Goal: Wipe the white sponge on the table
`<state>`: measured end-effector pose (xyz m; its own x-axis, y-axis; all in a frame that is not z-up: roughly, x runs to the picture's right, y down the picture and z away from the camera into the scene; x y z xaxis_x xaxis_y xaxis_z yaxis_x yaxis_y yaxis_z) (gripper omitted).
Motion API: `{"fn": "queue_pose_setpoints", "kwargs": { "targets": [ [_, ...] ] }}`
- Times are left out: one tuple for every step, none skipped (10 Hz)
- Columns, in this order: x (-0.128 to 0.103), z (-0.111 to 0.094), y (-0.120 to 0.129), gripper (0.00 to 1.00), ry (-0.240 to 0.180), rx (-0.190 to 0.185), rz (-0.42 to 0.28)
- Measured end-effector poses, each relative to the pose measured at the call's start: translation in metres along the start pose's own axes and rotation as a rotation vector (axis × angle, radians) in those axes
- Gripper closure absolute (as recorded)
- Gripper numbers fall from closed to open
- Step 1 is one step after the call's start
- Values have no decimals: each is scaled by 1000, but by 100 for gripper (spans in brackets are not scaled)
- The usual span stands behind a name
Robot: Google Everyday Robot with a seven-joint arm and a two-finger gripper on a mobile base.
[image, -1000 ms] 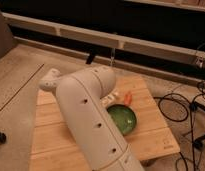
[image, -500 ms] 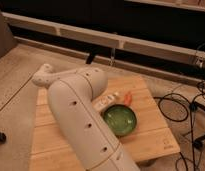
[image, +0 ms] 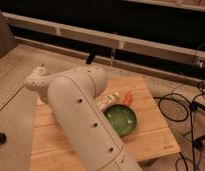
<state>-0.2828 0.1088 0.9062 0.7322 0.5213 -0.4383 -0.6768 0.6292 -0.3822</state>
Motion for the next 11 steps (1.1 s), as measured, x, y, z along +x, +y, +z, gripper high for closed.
{"fn": "queue_pose_setpoints", "kwargs": {
  "targets": [
    [16, -1, -4, 72, 18, 17, 11],
    [26, -2, -9, 69, 31, 28, 26],
    [32, -2, -12, 63, 37, 34, 33],
    [32, -2, -11, 55, 37, 33, 32],
    [31, -2, -9, 43, 37, 32, 29],
    [31, -2, -9, 35, 37, 32, 29],
    [31, -2, -10, 25, 37, 32, 30],
    [31, -2, -10, 21, 37, 32, 30],
    [31, -2, -10, 20, 37, 32, 29],
    [31, -2, -10, 20, 37, 32, 29],
    [31, -2, -10, 20, 37, 32, 30]
  ]
}}
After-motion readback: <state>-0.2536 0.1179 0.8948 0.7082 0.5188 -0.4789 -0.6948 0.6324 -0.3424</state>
